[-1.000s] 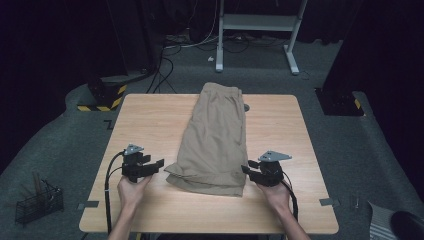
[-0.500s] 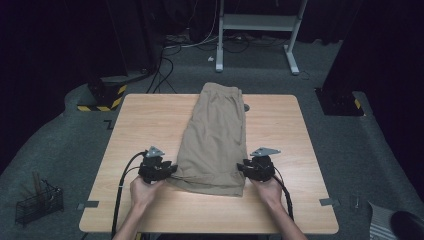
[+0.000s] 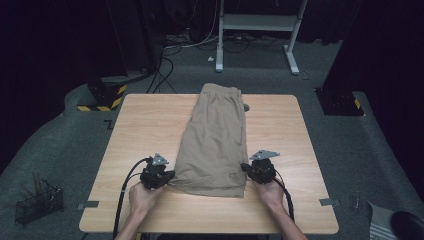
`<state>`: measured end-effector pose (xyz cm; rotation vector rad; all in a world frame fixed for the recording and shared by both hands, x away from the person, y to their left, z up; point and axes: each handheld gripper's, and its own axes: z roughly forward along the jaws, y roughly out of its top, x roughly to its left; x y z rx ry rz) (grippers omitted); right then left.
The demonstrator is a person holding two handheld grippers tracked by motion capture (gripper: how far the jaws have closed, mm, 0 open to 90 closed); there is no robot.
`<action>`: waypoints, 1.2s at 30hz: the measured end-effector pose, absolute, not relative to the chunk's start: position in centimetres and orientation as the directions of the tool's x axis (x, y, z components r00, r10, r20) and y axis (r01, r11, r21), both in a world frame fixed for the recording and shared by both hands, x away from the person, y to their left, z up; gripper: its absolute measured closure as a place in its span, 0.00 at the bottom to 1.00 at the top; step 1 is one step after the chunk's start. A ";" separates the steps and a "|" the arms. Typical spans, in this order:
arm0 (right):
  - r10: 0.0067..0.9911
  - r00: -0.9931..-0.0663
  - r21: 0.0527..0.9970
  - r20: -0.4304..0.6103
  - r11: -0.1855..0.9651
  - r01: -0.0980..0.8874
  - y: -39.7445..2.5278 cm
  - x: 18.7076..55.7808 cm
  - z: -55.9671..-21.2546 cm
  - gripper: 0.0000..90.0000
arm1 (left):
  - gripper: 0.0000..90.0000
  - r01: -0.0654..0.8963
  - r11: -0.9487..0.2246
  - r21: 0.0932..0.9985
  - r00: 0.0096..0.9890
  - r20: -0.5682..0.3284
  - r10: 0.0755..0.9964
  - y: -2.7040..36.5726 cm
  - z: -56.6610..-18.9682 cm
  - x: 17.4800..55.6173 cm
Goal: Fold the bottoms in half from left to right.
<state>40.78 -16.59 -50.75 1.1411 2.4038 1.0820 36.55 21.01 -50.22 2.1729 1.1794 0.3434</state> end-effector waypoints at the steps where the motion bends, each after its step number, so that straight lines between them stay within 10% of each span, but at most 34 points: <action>1: 0.753 -0.654 0.728 0.065 0.412 0.548 -16.7 40.7 -50.7 1.00 | 0.99 0.658 -0.390 0.644 0.563 -0.078 0.823 21.3 -50.3 36.2; 6: 0.756 -0.652 0.731 0.057 0.414 0.543 -17.0 40.3 -50.4 1.00 | 0.98 0.650 -0.341 0.679 0.553 -0.114 0.825 22.0 -50.4 35.2; 21: 0.665 -0.740 0.718 0.098 0.468 0.515 -15.9 36.0 -51.2 0.61 | 0.45 0.656 -0.374 0.656 0.559 -0.089 0.824 20.1 -50.9 33.9; 36: 0.793 -0.602 0.746 0.094 0.344 0.571 -16.6 38.7 -51.0 0.63 | 0.44 0.675 -0.204 0.709 0.434 -0.158 0.887 21.0 -49.6 38.4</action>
